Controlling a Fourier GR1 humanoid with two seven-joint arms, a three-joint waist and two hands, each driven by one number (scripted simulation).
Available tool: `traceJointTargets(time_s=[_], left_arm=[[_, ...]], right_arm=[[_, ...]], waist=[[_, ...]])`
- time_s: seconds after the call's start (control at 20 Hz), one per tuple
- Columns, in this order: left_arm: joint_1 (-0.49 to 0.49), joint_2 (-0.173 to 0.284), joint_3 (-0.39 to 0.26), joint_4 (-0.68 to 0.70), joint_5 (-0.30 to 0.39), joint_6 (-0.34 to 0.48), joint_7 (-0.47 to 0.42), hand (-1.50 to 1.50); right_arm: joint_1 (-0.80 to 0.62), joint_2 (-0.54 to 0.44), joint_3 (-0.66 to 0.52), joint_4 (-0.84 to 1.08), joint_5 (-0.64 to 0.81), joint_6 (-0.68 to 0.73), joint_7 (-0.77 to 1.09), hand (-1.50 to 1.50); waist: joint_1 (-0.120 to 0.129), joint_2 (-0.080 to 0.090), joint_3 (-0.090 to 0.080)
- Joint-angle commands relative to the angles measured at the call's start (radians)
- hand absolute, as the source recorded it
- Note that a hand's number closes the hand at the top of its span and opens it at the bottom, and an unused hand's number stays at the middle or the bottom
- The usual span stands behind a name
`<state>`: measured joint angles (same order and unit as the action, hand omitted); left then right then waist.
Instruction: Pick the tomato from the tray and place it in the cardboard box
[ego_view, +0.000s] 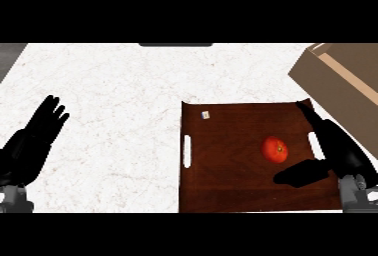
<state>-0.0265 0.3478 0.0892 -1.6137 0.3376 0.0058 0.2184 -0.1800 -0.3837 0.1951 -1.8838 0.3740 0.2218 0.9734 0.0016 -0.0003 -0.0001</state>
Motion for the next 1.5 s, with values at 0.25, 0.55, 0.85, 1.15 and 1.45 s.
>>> traceJointTargets(time_s=[0.25,0.55,0.85,1.15,1.45], left_arm=[[0.011,-0.042,0.012,-0.024,-0.042,-0.017,0.034,0.0],[0.014,-0.054,0.034,-0.074,-0.043,-0.017,0.069,0.0],[0.054,-0.062,0.054,-0.109,-0.054,-0.05,0.065,0.0],[0.036,-0.104,0.062,-0.031,-0.101,-0.053,-0.021,0.0],[0.003,-0.105,0.079,-0.044,-0.086,-0.066,0.06,0.0]], right_arm=[[-0.024,0.058,-0.03,0.061,0.043,0.084,0.037,-1.5],[-0.091,0.071,-0.073,0.106,0.033,0.142,0.074,-1.5],[-0.069,0.129,-0.028,0.205,0.136,0.098,0.004,-1.5],[-0.032,0.153,-0.021,0.193,0.15,0.128,-0.009,-1.5],[-0.083,0.189,-0.044,0.3,0.184,0.136,-0.042,-1.5]], waist=[[0.0,0.0,0.0],[0.001,0.0,0.0],[0.003,0.0,0.0],[0.0,0.0,0.0],[0.002,0.0,0.0]])
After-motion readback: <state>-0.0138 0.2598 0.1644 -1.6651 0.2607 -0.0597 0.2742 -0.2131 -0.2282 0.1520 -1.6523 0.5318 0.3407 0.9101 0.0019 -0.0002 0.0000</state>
